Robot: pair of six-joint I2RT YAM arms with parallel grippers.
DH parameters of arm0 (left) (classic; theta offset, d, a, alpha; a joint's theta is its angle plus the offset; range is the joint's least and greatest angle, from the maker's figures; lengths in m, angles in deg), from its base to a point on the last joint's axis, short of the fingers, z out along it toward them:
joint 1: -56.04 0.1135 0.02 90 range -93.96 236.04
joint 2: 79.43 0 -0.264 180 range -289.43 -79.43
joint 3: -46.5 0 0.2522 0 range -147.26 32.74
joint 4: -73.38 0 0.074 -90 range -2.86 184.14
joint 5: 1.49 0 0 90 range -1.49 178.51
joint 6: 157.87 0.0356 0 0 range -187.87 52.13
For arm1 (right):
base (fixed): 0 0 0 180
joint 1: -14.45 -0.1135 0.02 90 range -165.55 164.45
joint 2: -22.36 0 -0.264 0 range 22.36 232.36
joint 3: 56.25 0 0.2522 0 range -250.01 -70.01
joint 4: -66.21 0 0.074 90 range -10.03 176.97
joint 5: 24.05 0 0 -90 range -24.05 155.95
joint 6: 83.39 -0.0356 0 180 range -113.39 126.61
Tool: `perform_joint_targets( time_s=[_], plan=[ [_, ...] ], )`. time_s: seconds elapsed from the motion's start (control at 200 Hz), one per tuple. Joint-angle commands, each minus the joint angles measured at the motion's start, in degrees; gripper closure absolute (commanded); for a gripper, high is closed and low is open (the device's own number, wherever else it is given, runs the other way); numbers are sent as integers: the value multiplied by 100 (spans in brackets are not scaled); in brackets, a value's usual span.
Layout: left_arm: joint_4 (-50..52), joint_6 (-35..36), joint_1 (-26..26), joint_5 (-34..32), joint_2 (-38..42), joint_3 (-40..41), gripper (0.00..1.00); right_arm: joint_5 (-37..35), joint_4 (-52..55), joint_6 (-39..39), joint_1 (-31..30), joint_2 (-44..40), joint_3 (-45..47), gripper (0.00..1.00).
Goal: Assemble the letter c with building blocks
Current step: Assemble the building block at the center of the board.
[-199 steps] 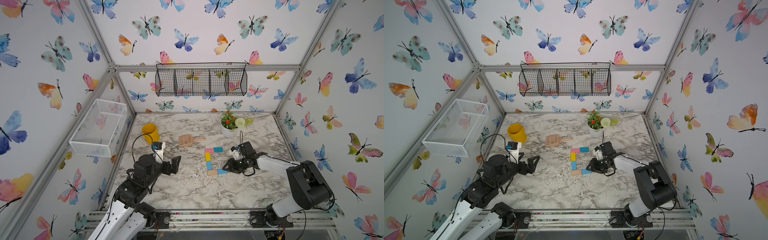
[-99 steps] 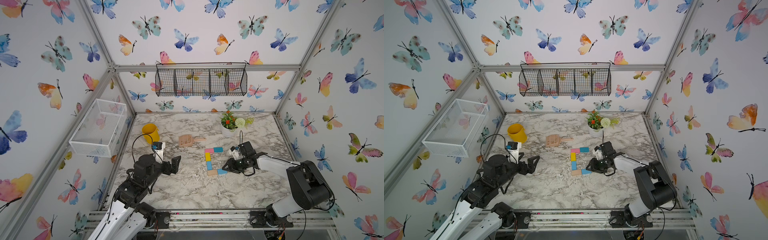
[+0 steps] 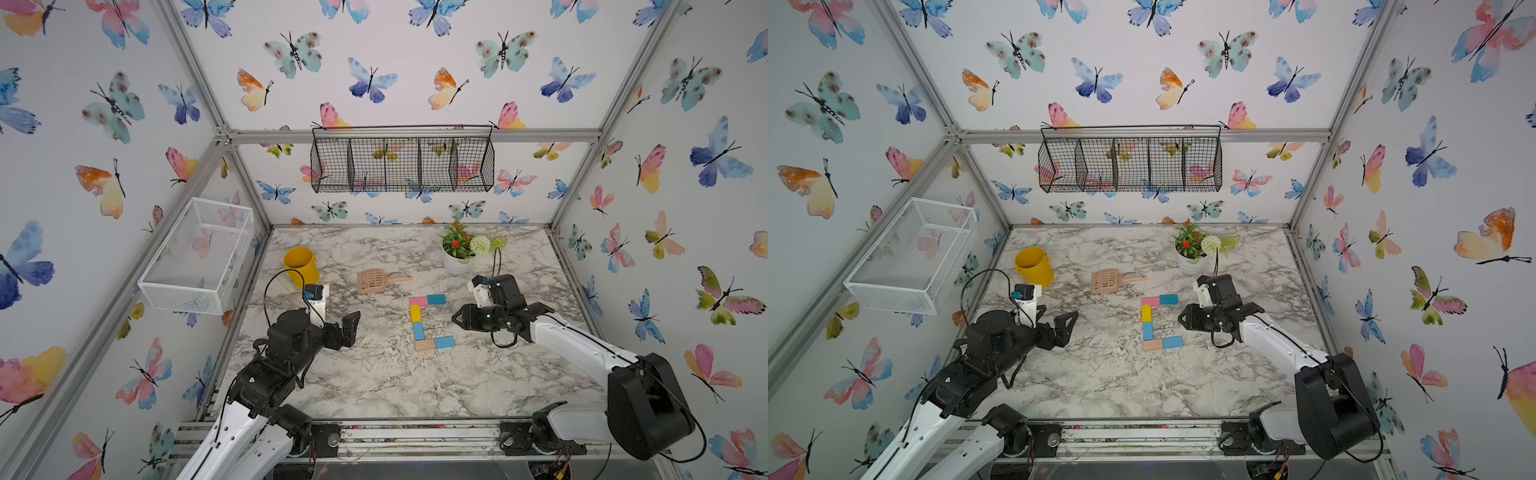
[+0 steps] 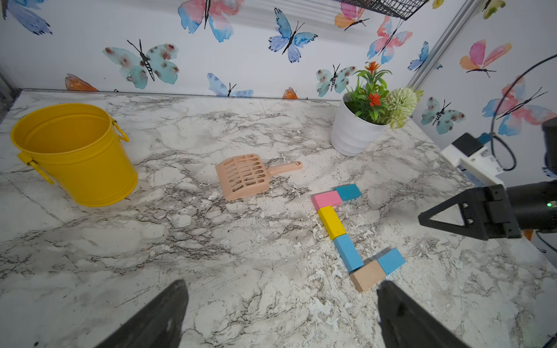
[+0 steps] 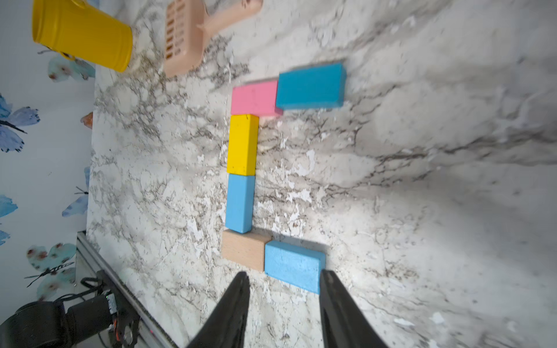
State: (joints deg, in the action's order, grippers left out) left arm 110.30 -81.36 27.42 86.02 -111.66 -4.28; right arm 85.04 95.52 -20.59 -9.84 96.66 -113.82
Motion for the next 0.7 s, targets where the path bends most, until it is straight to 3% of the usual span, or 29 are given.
perform_joint_targets(
  time_s=[0.0,0.07,0.23,0.315,0.365,0.46,0.576,0.696],
  plan=[
    [-407,-230,-15,-533,102,200,2,-1162,-100,150,34,-434,-118,57],
    [-818,-306,-16,-702,73,414,0,-1713,-240,285,39,-630,-134,54],
    [-1733,-312,-5,-1694,-257,819,0,-3108,-678,762,43,-776,-164,36],
    [-2378,-152,39,-2175,-400,1177,1,-3861,-1022,1100,47,-809,-34,10],
    [-2736,-118,162,-2405,-489,1393,2,-4265,-1414,1387,48,-851,166,0],
    [-3223,-214,890,-2229,-742,1694,2,-4847,-2386,2085,56,-945,684,4],
    [-4150,-222,2087,-1238,-1076,2164,2,-4923,-3968,3083,65,-1060,1559,4],
    [-5265,342,2366,-1057,-1559,2538,2,-4875,-5565,3304,185,-1113,2506,4]
  ],
)
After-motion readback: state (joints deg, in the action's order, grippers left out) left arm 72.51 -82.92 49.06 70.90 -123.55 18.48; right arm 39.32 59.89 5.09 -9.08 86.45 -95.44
